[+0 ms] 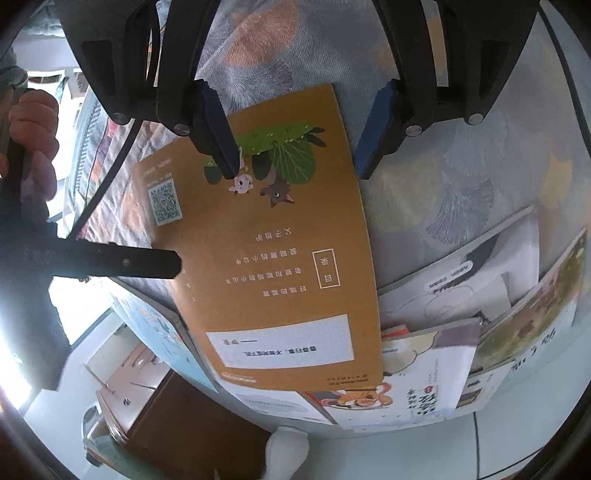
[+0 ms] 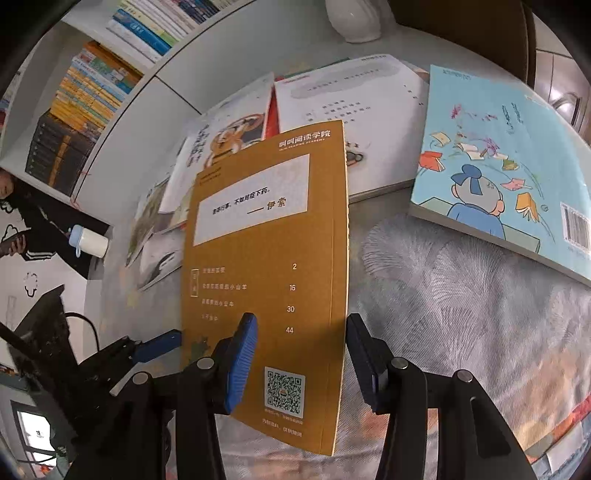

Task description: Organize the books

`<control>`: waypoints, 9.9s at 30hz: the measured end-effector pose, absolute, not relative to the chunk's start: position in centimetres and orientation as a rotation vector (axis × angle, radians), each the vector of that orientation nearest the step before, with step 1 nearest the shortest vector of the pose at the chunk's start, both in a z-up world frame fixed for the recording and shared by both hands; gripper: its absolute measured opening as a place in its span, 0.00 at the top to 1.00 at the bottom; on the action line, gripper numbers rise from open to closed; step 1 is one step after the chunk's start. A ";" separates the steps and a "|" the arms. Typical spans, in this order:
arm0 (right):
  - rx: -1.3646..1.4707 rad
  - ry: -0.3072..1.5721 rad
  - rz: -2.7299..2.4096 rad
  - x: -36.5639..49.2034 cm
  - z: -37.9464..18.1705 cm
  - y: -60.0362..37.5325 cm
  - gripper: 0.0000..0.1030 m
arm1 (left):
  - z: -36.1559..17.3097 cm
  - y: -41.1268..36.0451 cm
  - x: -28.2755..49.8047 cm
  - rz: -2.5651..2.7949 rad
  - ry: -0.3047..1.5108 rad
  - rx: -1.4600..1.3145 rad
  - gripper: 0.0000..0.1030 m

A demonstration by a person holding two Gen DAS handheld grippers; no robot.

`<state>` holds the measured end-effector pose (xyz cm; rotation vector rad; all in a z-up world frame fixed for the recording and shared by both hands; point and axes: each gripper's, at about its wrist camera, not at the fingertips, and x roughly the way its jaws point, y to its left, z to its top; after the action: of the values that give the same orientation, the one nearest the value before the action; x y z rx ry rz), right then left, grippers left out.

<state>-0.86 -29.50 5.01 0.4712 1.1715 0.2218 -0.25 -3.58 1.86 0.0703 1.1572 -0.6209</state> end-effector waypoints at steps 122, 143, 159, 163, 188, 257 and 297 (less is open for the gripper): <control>0.561 1.103 0.865 2.1 9.9 -10.3 0.56 | 9.8 22.7 -2.0 0.068 0.947 -0.104 0.49; 0.381 1.297 0.529 -2.0 1.9 -16.6 0.66 | 3.3 17.4 3.3 -0.230 1.142 -0.072 0.55; 0.203 1.247 0.401 -1.4 2.4 -17.7 0.66 | 2.4 8.7 -2.4 -0.545 1.217 -0.026 0.61; 0.280 1.284 0.386 -3.6 2.0 -21.9 0.67 | 2.1 6.8 -4.1 -0.545 1.207 -0.009 0.58; 0.292 1.194 0.329 -6.0 1.8 -23.8 0.66 | 4.6 8.5 -2.5 -0.807 1.213 -0.336 0.57; -0.185 1.007 0.622 -9.5 10.7 -14.6 0.75 | 8.7 8.7 -6.4 -0.562 1.050 -0.063 0.83; -0.105 1.215 0.935 6.7 2.9 10.9 0.72 | 2.2 34.8 -0.3 0.187 1.064 -0.279 0.72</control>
<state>6.70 10.88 2.94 -0.1051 1.2152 0.9352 -0.34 34.81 2.22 -0.2789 1.0639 0.1873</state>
